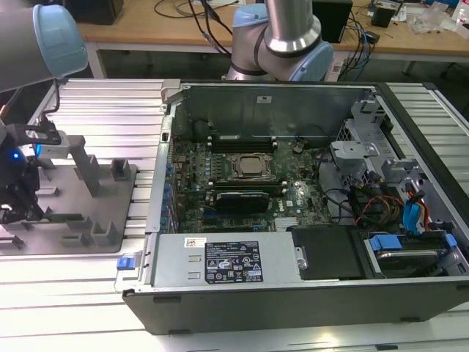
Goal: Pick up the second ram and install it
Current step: 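Pick up the second ram and move it above second insertion slot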
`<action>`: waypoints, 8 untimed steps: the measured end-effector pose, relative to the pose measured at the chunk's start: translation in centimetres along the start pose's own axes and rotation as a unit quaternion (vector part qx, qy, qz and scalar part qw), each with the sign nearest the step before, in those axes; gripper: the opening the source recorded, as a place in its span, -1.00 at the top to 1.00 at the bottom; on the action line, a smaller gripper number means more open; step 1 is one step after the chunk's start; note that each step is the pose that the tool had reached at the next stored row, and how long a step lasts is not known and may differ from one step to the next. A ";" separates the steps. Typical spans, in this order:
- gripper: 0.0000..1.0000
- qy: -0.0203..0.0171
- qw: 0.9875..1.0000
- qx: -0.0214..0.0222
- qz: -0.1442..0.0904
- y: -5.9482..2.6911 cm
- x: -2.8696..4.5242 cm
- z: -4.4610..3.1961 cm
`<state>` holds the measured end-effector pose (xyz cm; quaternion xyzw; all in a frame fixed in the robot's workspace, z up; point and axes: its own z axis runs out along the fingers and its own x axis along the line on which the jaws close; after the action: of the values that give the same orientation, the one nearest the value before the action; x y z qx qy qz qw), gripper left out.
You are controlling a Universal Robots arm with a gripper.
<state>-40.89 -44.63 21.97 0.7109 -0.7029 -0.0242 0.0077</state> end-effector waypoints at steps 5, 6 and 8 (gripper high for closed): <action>0.82 0.000 1.000 0.000 0.000 0.10 -0.05 -2.38; 0.82 0.000 1.000 0.000 0.000 0.12 -0.06 -2.81; 0.82 0.001 1.000 0.000 0.000 0.16 -0.09 -3.59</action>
<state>-40.89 -44.63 25.56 0.7109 -0.7029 -0.0236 0.0084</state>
